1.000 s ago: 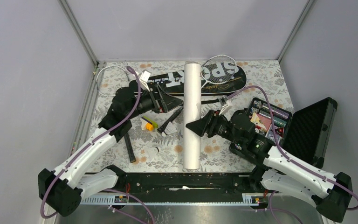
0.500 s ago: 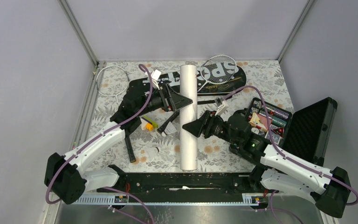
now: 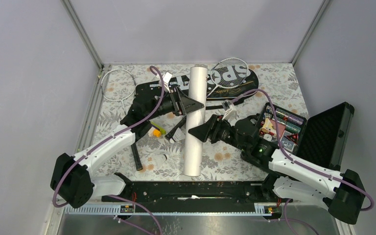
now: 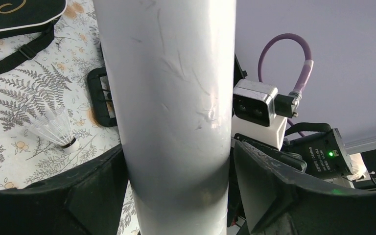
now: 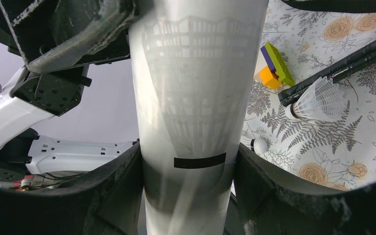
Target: Pack up the badminton gear
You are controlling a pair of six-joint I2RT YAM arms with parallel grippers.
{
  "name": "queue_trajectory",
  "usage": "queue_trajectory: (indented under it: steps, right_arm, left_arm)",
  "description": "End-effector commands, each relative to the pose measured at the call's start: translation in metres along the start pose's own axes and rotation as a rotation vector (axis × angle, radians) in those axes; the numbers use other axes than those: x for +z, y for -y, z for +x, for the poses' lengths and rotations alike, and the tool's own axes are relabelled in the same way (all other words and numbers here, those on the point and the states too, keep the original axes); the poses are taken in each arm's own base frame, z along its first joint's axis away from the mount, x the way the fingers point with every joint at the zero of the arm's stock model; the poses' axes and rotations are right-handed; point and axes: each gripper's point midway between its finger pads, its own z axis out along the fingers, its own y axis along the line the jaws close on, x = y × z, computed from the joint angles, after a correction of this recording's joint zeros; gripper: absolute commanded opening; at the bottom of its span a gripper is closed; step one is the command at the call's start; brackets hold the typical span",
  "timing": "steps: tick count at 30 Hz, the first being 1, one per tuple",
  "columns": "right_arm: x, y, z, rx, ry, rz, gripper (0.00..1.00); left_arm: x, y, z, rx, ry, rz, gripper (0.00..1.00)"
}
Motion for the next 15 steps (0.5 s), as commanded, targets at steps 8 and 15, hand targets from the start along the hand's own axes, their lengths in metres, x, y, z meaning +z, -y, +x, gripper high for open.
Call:
queue_trajectory:
  steps: [8,15]
  right_arm:
    - [0.0,-0.011,-0.008,-0.011,0.034,-0.032,0.79]
    - [-0.024,-0.006,-0.012,-0.082,0.018,0.035,1.0]
  left_arm:
    - [-0.005,0.027,0.006,0.086,-0.064,0.111,0.51]
    - [-0.017,0.023,0.004,0.162,-0.057,0.042,0.47]
